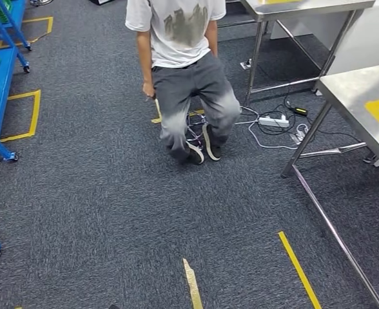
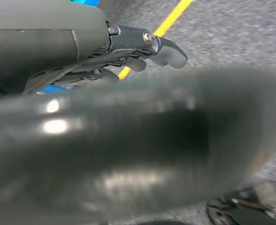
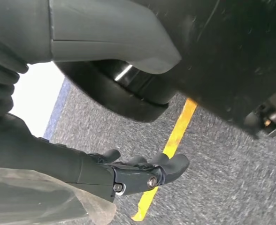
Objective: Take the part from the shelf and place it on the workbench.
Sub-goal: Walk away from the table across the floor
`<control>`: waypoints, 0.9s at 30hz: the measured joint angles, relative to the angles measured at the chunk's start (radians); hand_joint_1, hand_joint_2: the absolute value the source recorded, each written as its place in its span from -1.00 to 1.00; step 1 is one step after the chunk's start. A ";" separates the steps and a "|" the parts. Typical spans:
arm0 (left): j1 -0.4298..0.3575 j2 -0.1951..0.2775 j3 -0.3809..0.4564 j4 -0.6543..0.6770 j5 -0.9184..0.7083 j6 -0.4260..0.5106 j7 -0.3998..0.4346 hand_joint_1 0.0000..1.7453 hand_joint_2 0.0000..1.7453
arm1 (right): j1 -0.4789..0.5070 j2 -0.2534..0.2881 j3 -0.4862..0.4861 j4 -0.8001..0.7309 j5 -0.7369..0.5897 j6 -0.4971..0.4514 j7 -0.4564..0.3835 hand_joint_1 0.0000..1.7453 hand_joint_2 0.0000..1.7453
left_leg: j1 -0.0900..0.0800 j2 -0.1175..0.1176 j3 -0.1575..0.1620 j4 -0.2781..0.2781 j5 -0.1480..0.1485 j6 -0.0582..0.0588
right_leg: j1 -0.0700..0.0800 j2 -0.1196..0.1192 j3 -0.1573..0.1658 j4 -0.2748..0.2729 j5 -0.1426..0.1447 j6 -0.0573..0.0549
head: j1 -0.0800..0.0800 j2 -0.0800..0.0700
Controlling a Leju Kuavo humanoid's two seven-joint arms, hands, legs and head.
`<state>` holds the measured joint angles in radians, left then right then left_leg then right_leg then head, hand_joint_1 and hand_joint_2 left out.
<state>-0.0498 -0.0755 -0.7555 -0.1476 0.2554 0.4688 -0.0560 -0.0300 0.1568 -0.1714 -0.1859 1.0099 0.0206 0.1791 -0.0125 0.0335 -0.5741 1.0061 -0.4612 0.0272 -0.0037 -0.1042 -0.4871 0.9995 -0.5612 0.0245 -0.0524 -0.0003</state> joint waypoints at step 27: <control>-0.007 -0.004 -0.017 0.000 -0.014 -0.027 0.020 -1.00 -1.00 | -0.003 -0.002 0.015 0.002 0.016 0.036 0.042 -1.00 -1.00 | 0.000 0.058 -0.009 0.021 -0.004 -0.022 | 0.001 -0.008 0.000 -0.008 0.009 -0.015 | -0.001 0.000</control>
<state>-0.0566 -0.0791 -0.7724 -0.1480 0.2419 0.4419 -0.0359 -0.0325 0.1544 -0.1559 -0.1842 1.0260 0.0567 0.2212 -0.0126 0.0914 -0.5826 1.0274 -0.4653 0.0051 -0.0027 -0.1122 -0.4874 0.9918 -0.5521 0.0095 -0.0537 -0.0003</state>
